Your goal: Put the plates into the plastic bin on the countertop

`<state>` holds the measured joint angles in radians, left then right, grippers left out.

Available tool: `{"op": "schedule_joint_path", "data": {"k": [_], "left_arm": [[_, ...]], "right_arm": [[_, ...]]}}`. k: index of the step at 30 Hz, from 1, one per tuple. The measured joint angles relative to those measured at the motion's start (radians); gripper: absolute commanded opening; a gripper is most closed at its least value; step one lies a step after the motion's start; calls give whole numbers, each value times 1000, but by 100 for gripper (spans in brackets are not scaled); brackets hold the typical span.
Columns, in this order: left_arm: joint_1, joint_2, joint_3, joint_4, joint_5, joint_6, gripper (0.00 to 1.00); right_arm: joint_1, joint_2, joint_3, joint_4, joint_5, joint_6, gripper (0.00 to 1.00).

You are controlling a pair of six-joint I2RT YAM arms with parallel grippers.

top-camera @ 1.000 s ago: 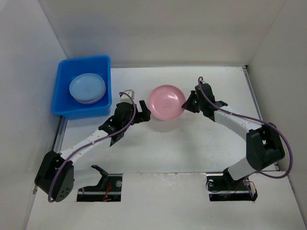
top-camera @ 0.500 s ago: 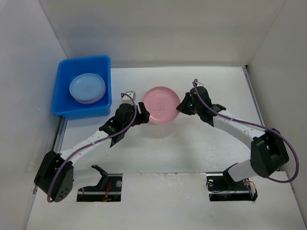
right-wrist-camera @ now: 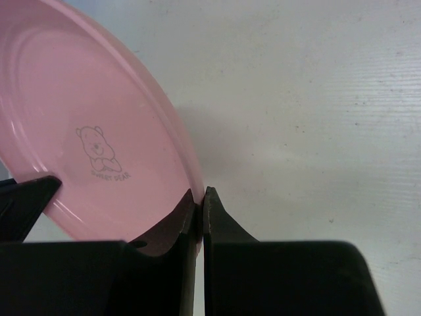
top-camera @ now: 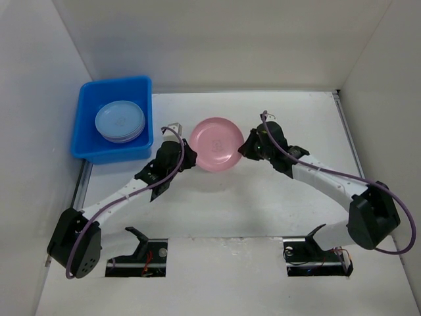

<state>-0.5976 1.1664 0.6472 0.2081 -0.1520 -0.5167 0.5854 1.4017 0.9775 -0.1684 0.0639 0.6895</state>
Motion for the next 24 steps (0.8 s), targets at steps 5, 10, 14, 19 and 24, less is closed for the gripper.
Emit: {"op": "schedule_joint_path", "data": {"k": [5, 10, 14, 19, 24], "left_arm": [[4, -8, 0, -5, -14, -6, 0], [12, -42, 0, -18, -33, 0, 0], [27, -59, 0, -33, -35, 11, 0], [41, -63, 0, -41, -35, 14, 0], [66, -68, 3, -63, -31, 17, 0]], "right_arm": [[18, 0, -2, 3, 24, 1, 11], [54, 0, -15, 13, 46, -6, 60], [74, -14, -53, 42, 63, -21, 86], [74, -111, -133, 90, 76, -40, 87], [44, -225, -181, 126, 85, -59, 93]]}}
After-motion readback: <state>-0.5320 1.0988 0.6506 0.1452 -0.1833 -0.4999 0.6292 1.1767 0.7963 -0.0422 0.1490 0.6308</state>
